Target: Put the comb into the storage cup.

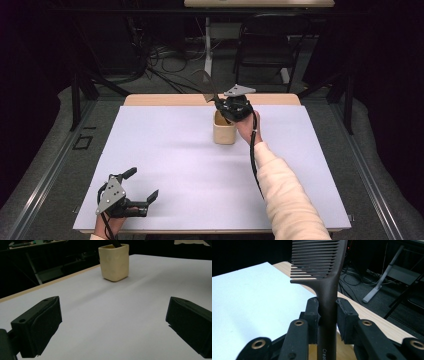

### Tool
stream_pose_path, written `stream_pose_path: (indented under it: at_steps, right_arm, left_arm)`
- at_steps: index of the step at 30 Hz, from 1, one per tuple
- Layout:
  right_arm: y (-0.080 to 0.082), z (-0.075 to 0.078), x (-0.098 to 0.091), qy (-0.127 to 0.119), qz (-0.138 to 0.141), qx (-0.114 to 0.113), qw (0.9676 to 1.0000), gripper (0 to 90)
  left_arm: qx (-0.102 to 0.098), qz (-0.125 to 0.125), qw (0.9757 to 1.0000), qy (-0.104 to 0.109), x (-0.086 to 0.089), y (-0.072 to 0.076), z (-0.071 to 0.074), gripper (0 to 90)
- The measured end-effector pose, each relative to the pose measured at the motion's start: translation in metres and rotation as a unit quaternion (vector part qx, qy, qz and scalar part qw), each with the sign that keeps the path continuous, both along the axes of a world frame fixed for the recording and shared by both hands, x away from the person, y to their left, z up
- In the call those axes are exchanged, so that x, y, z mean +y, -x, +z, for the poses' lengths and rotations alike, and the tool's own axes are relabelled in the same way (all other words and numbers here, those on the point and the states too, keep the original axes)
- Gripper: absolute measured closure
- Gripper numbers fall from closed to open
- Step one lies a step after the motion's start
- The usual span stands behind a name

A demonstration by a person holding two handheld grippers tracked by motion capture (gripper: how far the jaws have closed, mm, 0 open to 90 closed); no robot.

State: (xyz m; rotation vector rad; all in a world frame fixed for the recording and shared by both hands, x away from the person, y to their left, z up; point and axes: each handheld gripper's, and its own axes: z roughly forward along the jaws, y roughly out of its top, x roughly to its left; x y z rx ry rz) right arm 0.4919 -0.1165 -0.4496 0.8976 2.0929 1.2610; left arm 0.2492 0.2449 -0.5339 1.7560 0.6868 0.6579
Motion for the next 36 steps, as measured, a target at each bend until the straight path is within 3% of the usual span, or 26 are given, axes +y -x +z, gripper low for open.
stream_pose_path:
  at_steps: [36]
  right_arm:
    - [0.0010,-0.0097,-0.0026,0.012,0.007,0.012,0.9998,72.3]
  left_arm:
    - [-0.001,0.001,1.0000,-0.001,0.0001,0.0001,0.0002,0.3]
